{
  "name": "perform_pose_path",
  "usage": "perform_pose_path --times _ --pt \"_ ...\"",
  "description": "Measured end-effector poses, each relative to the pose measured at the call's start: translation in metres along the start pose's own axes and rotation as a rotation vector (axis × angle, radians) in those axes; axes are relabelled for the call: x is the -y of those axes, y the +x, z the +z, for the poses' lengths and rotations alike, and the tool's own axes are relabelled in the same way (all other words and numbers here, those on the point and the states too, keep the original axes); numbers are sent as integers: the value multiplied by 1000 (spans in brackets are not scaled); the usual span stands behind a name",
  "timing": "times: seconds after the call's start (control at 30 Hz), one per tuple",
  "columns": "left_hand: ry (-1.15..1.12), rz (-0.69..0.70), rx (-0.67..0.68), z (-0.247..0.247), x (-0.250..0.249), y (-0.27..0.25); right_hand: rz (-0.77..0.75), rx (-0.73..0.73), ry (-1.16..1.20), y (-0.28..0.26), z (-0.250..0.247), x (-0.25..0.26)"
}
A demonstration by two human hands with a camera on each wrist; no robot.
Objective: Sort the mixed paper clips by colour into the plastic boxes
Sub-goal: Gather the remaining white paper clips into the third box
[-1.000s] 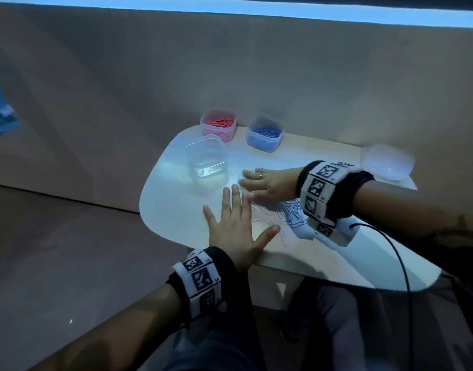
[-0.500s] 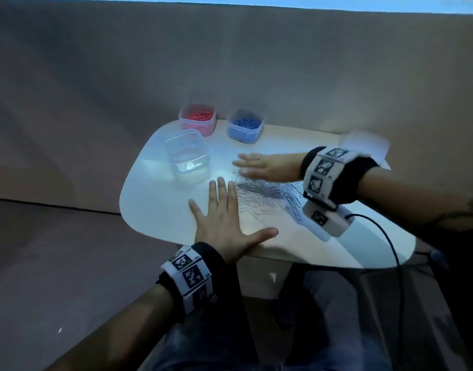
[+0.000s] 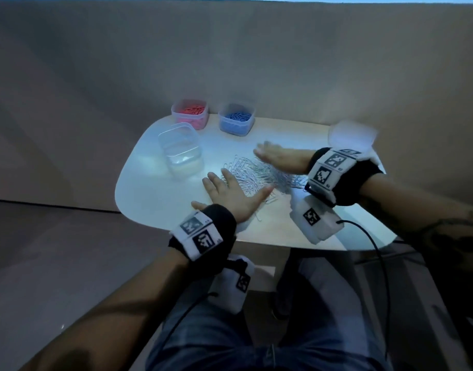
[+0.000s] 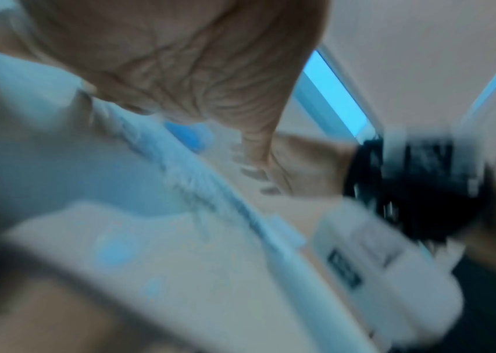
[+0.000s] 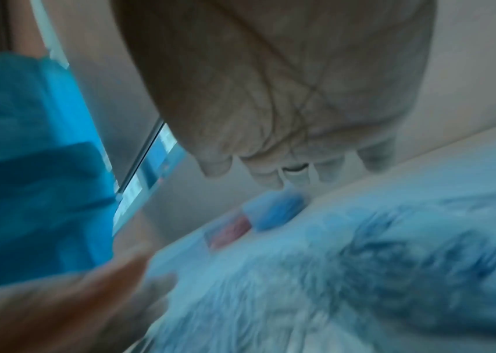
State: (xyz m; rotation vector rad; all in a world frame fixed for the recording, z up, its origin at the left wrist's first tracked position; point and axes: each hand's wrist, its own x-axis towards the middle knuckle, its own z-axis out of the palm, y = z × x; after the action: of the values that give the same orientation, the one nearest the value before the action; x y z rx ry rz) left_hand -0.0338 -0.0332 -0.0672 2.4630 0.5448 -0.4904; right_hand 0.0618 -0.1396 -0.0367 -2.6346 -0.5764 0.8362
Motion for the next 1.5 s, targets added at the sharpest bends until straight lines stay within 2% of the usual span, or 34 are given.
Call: perform_pose_path --times 0.1,0.13,0.2,0.27,0.47,0.57,0.63,0.7,0.83,1.03,1.07,1.17,1.2,1.23,1.33,1.37,1.43,1.5 --pt "-136 41 25 -15 5 7 96 -216 52 -8 -12 -31" --pt "-180 57 41 -18 9 7 167 -227 36 -9 -11 -44" --pt "-196 45 -14 -22 14 4 345 -208 23 -14 1 -58" --pt "-124 24 -57 -22 16 4 407 -251 51 -16 13 -60" --pt "17 22 -8 -19 5 8 342 -287 229 0 28 -26" --pt "-45 63 -8 -20 -2 16 292 -324 394 2 19 -26" --pt "-100 90 -12 -22 1 22 307 -429 484 -4 11 -37" --pt "-146 101 -34 -30 10 23 362 -462 486 -14 8 -53" --pt "-159 52 4 -36 23 16 434 -330 465 -27 19 -63" --pt "-317 100 -37 -5 -13 13 298 -195 751 -12 24 -18" --pt "-337 101 -50 -3 -18 15 278 -201 748 -13 22 -16" --pt "-323 127 -102 -10 -16 21 233 -344 622 -30 15 -24" --pt "-330 121 -103 -14 -11 23 219 -338 604 -38 16 -28" --pt "-343 110 -94 -18 -4 26 200 -263 614 -46 20 -28" --pt "-347 68 -65 -23 7 31 139 121 761 -55 46 -16" --pt "-338 61 -76 -24 7 33 132 191 810 -54 53 -11" --pt "-367 31 -95 -27 5 36 143 214 930 -46 59 -6" --pt "-442 11 -67 -30 3 40 167 166 1062 -37 57 -7"
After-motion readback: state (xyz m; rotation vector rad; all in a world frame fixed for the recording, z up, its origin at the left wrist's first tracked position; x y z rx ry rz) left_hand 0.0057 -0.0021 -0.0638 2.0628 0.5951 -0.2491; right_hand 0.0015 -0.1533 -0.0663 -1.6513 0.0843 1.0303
